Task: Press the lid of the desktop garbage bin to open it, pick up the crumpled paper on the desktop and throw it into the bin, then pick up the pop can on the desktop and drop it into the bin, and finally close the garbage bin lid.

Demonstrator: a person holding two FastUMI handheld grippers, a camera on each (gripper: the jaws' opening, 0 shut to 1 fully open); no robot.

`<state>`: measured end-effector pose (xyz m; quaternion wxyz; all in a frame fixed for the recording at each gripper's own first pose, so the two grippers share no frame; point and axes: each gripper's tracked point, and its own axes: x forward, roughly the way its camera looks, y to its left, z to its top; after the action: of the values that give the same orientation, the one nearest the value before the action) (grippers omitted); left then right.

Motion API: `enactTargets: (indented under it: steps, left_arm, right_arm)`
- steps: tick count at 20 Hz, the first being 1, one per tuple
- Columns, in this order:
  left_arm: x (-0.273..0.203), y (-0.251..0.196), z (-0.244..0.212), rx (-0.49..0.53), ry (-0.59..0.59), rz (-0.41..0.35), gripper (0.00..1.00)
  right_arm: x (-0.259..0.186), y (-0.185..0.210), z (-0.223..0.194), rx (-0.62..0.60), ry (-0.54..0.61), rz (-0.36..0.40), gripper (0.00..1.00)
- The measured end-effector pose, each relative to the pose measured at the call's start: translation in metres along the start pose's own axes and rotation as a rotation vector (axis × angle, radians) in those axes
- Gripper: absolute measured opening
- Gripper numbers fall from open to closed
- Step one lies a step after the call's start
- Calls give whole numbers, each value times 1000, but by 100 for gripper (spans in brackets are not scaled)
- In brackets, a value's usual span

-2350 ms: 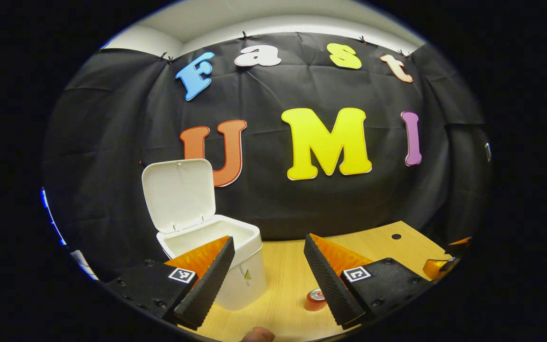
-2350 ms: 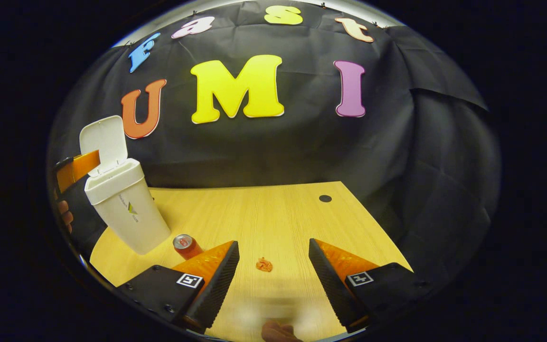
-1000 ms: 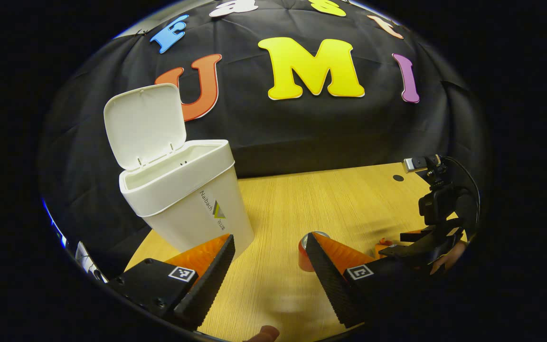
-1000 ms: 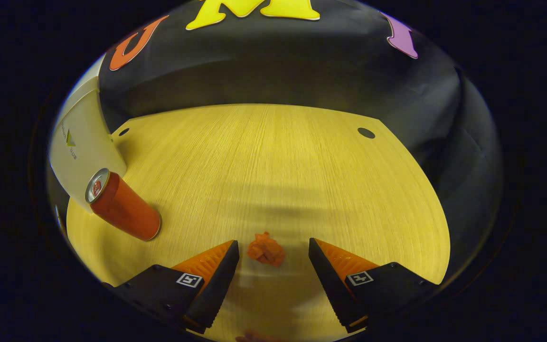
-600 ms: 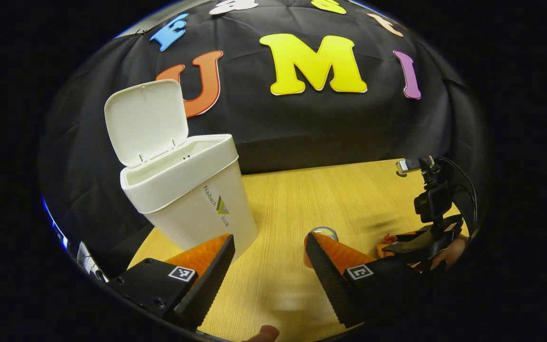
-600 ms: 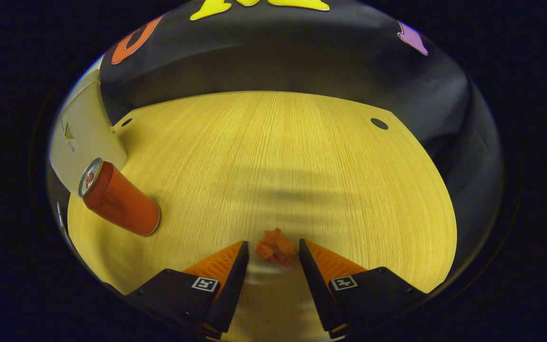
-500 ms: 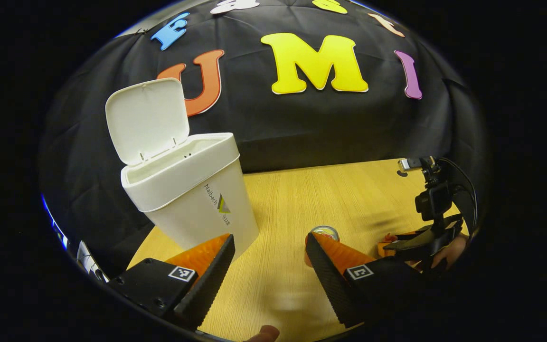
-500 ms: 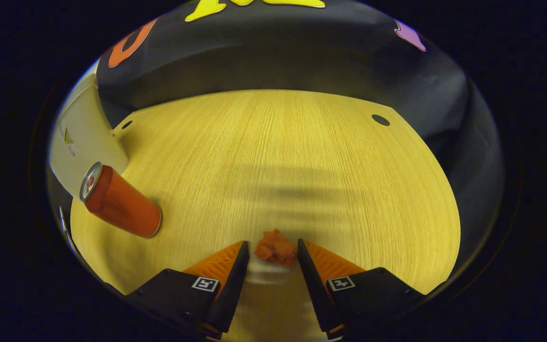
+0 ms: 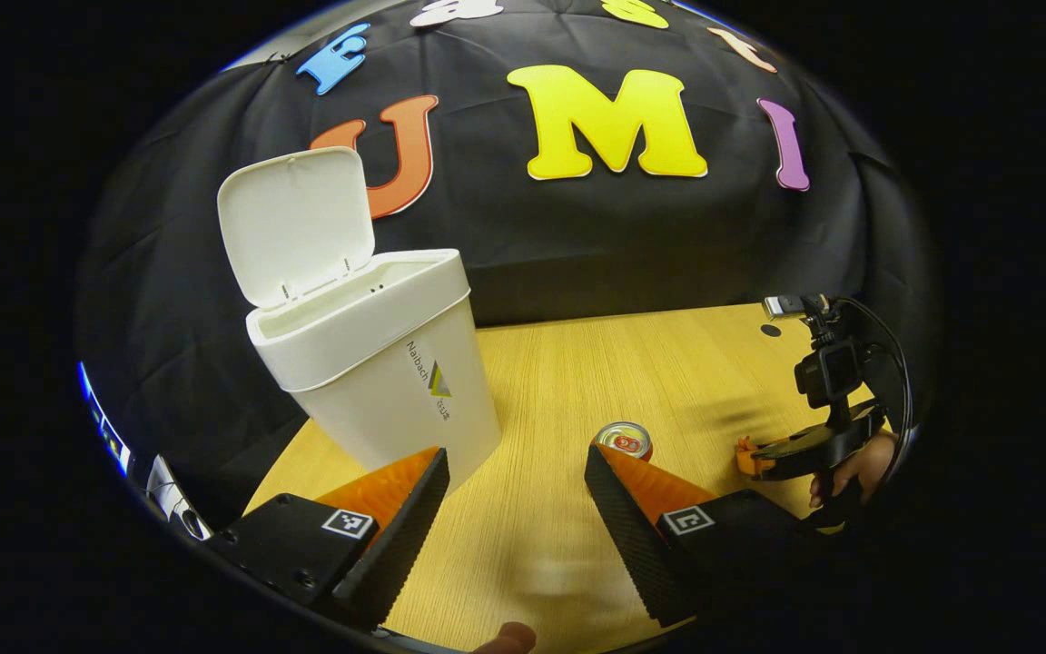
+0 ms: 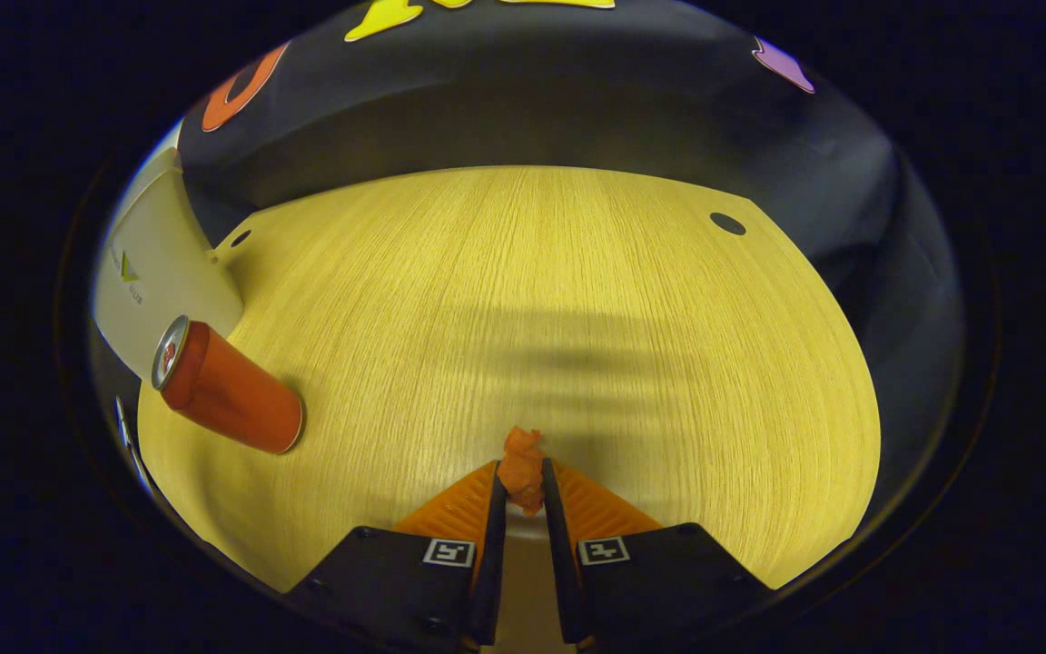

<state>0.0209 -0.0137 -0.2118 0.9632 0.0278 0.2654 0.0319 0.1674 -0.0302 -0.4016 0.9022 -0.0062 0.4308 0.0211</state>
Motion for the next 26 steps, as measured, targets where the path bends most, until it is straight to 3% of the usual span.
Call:
enactTargets:
  steps: [6, 15, 20, 26]
  left_arm:
    - [-12, -3, 1, -7, -18, -24, 99]
    - [-31, 10, 13, -30, -97, -61, 99]
    - [-34, 32, 5, -44, -96, -47, 99]
    - [-42, 64, -9, -54, -96, -28, 99]
  right_arm:
    - [-45, -6, 28, -5, -77, 1, 27]
    - [-154, -2, 103, -19, -220, -32, 24]
    - [-207, 41, 146, -81, -297, 13, 27]
    - [-250, 125, 201, -155, -403, 104, 26]
